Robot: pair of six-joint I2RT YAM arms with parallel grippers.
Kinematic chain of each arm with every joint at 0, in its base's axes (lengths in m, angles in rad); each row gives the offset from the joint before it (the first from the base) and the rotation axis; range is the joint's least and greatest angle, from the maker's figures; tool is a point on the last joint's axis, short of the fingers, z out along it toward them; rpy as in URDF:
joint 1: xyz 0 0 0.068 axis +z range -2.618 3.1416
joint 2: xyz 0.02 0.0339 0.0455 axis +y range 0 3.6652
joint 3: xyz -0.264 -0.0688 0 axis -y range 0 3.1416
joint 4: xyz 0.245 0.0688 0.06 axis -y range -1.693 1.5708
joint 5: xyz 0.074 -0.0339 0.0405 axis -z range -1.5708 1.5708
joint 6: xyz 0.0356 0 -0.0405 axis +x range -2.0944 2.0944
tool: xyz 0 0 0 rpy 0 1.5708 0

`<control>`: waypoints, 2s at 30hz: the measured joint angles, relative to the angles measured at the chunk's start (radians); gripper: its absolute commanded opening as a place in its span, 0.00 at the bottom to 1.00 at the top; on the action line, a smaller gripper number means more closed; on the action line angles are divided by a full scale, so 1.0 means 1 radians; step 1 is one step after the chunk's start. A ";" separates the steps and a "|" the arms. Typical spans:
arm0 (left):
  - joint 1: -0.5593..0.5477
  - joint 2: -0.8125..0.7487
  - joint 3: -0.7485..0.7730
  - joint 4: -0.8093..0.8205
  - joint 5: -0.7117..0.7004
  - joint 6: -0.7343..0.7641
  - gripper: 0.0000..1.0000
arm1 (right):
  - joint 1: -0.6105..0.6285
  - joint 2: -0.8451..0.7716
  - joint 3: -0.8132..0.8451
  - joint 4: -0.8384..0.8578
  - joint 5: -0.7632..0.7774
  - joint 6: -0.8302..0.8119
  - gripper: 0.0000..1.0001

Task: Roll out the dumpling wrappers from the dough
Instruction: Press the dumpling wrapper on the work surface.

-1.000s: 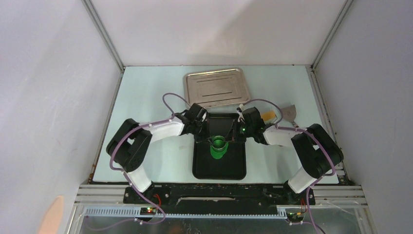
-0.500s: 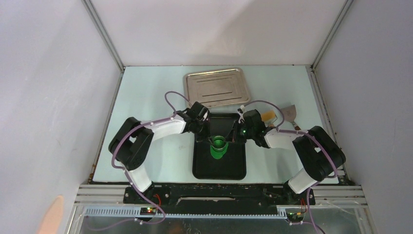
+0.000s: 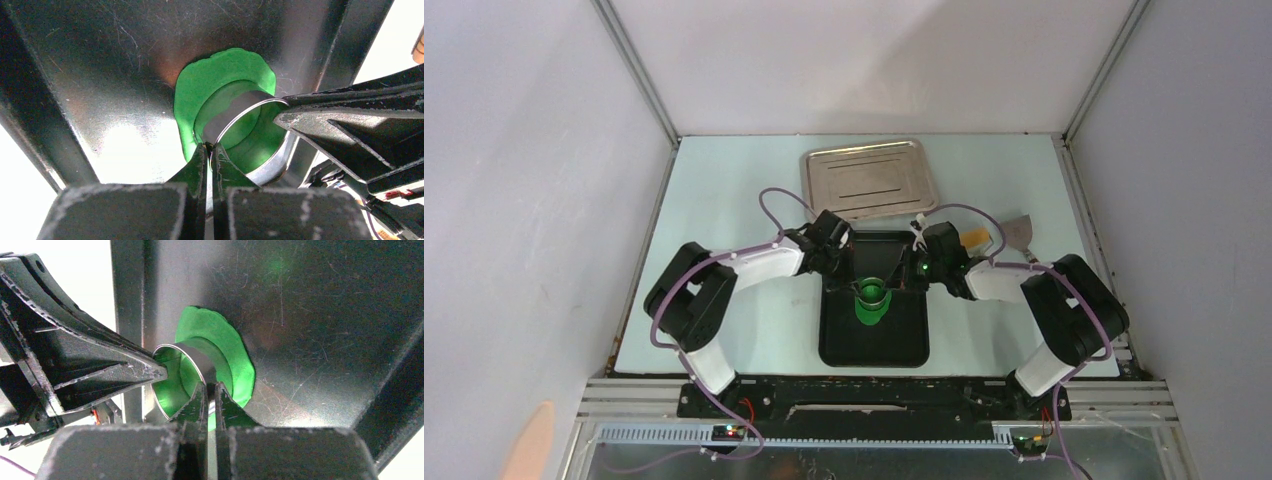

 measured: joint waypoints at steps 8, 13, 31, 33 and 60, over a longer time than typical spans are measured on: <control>-0.001 0.009 0.018 -0.024 0.000 0.004 0.00 | 0.021 -0.019 -0.009 0.000 0.050 0.000 0.00; -0.001 -0.027 -0.017 0.012 -0.002 0.000 0.00 | 0.014 0.002 0.019 -0.027 0.022 -0.001 0.00; 0.003 0.009 0.014 -0.015 -0.007 0.017 0.00 | 0.056 -0.047 0.012 -0.039 0.114 -0.001 0.00; 0.003 0.009 0.014 -0.016 -0.005 0.019 0.00 | 0.057 -0.047 0.011 -0.040 0.119 0.000 0.00; -0.010 -0.019 0.007 -0.020 -0.047 0.018 0.00 | 0.063 -0.018 0.022 -0.037 0.124 -0.002 0.00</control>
